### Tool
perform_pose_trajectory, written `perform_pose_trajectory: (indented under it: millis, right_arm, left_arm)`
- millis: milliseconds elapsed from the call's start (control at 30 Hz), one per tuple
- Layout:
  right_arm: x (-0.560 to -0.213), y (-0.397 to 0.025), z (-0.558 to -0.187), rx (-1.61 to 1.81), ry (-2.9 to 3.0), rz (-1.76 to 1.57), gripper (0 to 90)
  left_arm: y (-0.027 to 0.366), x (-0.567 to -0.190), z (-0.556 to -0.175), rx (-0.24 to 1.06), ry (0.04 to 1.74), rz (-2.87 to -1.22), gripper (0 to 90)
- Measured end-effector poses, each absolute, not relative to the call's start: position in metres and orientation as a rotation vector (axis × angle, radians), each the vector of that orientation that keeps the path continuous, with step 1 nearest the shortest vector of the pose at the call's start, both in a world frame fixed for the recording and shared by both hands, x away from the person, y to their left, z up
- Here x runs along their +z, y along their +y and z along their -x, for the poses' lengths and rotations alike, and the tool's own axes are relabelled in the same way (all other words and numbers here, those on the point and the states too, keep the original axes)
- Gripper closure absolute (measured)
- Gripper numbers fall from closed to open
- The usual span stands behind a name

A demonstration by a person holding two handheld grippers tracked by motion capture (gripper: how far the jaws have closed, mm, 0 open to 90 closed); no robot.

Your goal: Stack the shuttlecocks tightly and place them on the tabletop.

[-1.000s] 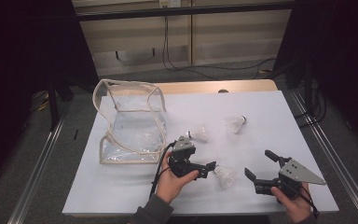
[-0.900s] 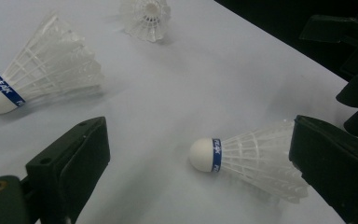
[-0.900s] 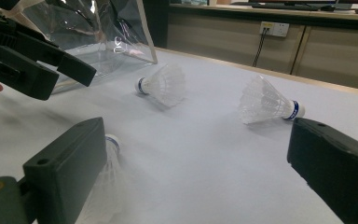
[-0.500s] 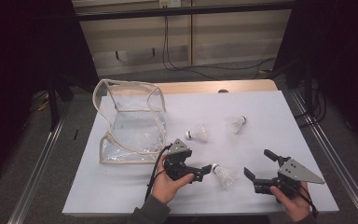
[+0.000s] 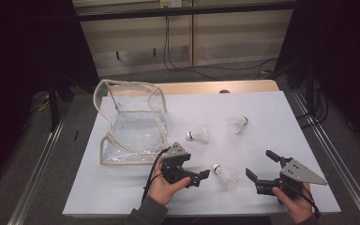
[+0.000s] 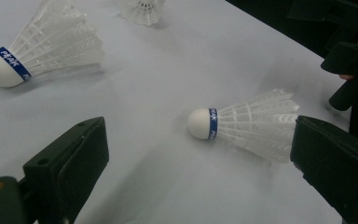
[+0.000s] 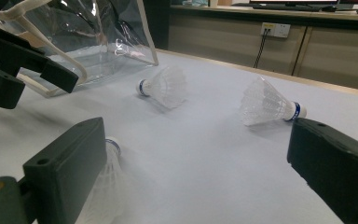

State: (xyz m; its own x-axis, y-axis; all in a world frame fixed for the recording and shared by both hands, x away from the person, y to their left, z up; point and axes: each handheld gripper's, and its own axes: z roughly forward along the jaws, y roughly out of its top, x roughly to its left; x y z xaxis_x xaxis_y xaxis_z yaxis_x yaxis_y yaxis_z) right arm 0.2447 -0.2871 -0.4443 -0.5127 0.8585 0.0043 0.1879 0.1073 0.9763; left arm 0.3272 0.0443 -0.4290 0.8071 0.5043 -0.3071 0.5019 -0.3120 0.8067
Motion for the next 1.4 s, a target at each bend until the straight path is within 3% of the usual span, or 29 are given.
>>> perform_pose_trajectory:
  millis: [1400]
  right_arm:
    - [-0.444, -0.288, -0.243, 1.437, 1.791, -1.023, 4.1]
  left_arm:
    - [0.095, -0.424, -0.316, -0.008, 0.663, -1.991, 3.6]
